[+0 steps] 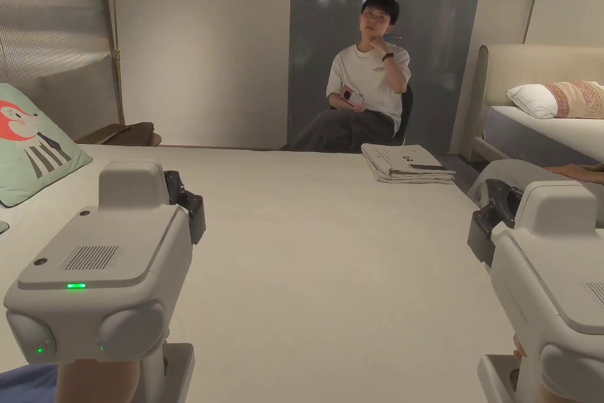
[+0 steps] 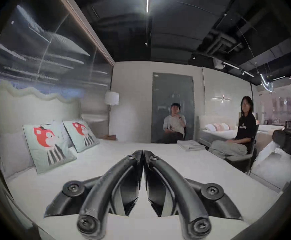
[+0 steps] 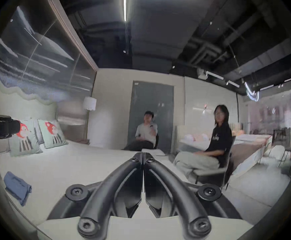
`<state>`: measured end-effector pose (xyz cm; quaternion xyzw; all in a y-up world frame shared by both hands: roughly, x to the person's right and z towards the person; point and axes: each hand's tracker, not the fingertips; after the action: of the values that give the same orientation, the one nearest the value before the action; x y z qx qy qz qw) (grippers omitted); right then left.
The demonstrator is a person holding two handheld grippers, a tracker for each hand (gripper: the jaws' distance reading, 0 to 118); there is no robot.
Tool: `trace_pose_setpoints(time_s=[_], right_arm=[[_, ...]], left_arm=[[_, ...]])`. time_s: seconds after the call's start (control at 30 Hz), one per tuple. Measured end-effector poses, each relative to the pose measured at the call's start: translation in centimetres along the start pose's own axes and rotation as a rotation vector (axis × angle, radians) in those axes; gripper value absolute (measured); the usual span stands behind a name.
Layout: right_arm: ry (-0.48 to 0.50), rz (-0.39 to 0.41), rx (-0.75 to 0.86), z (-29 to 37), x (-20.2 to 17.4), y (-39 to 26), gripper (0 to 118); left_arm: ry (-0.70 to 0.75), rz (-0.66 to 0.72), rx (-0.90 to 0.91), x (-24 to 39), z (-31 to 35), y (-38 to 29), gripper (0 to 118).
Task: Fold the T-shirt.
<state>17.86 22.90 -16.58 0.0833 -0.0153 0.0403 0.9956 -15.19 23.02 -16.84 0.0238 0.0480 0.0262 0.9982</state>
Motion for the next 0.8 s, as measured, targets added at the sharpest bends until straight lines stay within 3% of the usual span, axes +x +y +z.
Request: trace_pose_setpoints(time_s=[0.8], right_arm=[[0.027, 0.029, 0.005, -0.15, -0.63, -0.20, 0]], left_arm=[[0.019, -0.006, 0.003, -0.41, 0.16, -0.67, 1]])
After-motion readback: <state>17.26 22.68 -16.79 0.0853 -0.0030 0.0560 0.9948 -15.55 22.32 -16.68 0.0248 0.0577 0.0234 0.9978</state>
